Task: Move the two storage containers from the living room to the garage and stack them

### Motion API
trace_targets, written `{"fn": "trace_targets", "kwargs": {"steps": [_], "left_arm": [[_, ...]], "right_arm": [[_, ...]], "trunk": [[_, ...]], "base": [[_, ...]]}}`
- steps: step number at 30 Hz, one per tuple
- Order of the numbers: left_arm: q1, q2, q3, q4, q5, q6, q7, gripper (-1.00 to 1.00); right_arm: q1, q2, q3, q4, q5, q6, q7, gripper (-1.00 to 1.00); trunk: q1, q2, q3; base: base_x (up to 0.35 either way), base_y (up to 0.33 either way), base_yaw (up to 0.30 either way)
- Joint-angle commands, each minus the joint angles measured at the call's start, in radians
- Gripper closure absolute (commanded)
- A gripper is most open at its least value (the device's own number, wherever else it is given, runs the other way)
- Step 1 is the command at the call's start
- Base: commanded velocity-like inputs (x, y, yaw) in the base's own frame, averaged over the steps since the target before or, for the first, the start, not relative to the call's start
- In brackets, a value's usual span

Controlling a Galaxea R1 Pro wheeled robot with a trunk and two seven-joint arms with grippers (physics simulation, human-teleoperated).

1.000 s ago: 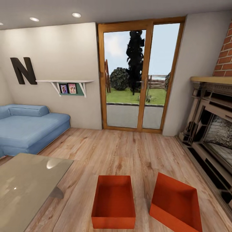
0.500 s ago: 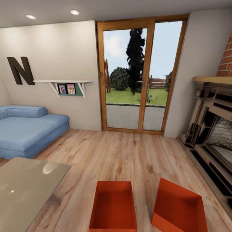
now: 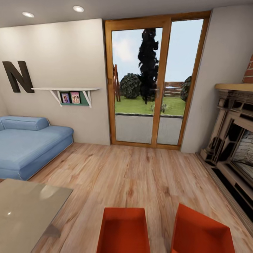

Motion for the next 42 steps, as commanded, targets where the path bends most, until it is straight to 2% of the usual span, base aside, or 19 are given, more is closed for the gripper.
{"fn": "trace_targets", "kwargs": {"steps": [1,12,27,36,42], "left_arm": [[0.000,0.000,0.001,-0.001,0.005,-0.001,0.001,-1.00],[0.000,-0.001,0.001,-0.001,0.005,-0.001,0.001,-1.00],[0.000,-0.002,0.003,-0.002,0.008,0.000,0.002,-1.00],[0.000,-0.002,0.005,-0.004,0.011,0.001,0.004,-1.00],[0.000,-0.002,0.005,-0.004,0.011,0.001,0.003,-1.00]], "right_arm": [[-0.001,0.000,0.008,0.003,-0.010,-0.005,0.002,-1.00],[-0.001,0.000,0.005,0.003,-0.013,-0.007,0.002,-1.00],[-0.001,0.000,0.004,0.003,-0.015,-0.003,0.002,-1.00],[-0.002,0.000,0.003,0.003,-0.015,-0.001,0.001,-1.00],[-0.001,0.000,0.004,0.003,-0.015,-0.002,0.002,-1.00]], "trunk": [[0.001,0.000,-0.001],[0.001,0.000,-0.001],[0.001,0.000,-0.001],[0.001,0.000,-0.001],[0.001,0.000,-0.001]], "base": [[0.314,0.000,0.000],[0.244,0.000,-0.005],[0.009,0.002,-0.089],[0.000,0.209,-0.001],[0.000,0.044,0.000]]}}
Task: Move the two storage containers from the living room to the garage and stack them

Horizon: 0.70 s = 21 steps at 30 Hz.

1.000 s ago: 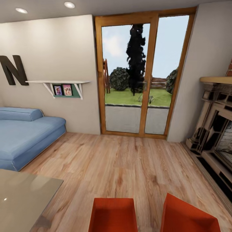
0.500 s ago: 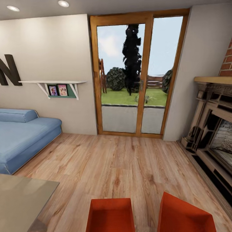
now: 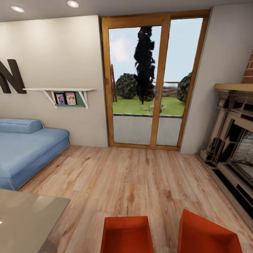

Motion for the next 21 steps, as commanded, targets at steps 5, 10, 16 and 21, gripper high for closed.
{"fn": "trace_targets", "kwargs": {"steps": [5,10,16,21], "left_arm": [[0.000,0.000,0.001,-0.001,0.004,0.000,0.001,-1.00],[0.000,0.000,0.001,-0.001,0.004,0.000,0.001,-1.00],[0.000,-0.001,0.000,0.000,0.001,-0.001,0.001,-1.00],[0.000,-0.004,-0.001,0.002,0.002,-0.002,0.000,-1.00]], "right_arm": [[-0.001,0.000,0.009,0.003,-0.009,-0.006,0.002,-1.00],[-0.001,0.000,0.010,0.003,-0.008,-0.011,0.000,-1.00],[-0.001,0.000,0.010,0.003,-0.008,-0.009,0.000,-1.00],[-0.001,0.002,0.012,0.003,-0.006,-0.007,0.001,-1.00]], "trunk": [[0.000,0.000,-0.001],[0.000,0.000,-0.001],[0.000,0.000,-0.001],[0.000,0.000,-0.001]], "base": [[0.000,0.002,0.000],[0.000,0.000,0.168],[0.000,0.000,0.047],[0.000,0.000,0.001]]}}
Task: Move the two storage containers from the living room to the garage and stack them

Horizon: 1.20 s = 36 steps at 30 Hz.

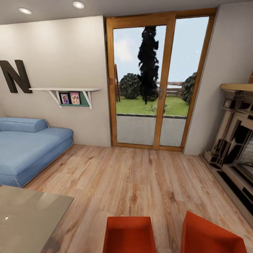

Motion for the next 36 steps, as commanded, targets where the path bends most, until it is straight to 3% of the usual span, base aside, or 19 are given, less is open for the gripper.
{"fn": "trace_targets", "kwargs": {"steps": [1,36], "left_arm": [[0.000,0.000,0.000,-0.001,0.005,-0.001,0.000,-1.00],[0.000,0.002,0.001,0.000,0.006,-0.001,0.000,-1.00]], "right_arm": [[-0.001,0.001,0.009,0.003,-0.009,-0.005,0.002,-1.00],[-0.001,0.003,0.009,0.003,-0.006,-0.007,0.001,-1.00]], "trunk": [[0.000,0.000,-0.001],[0.000,0.000,-0.001]], "base": [[0.000,0.000,0.000],[-0.011,-0.028,0.000]]}}
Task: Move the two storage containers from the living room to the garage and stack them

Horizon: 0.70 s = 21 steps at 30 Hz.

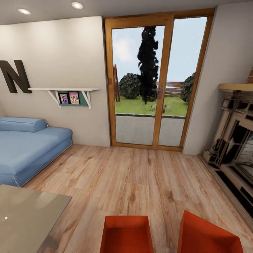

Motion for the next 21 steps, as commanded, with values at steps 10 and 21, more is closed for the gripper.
{"fn": "trace_targets", "kwargs": {"steps": [10,21], "left_arm": [[0.000,-0.002,0.001,0.000,0.005,-0.001,0.000,-1.00],[0.000,-0.003,0.001,-0.001,0.005,0.001,0.002,-1.00]], "right_arm": [[-0.001,0.000,0.008,0.003,-0.009,-0.009,0.002,-1.00],[-0.001,0.002,0.009,0.003,-0.008,-0.008,0.002,-1.00]], "trunk": [[0.000,-0.001,-0.001],[0.000,-0.001,-0.001]], "base": [[-0.092,0.000,0.000],[-0.014,0.000,0.000]]}}
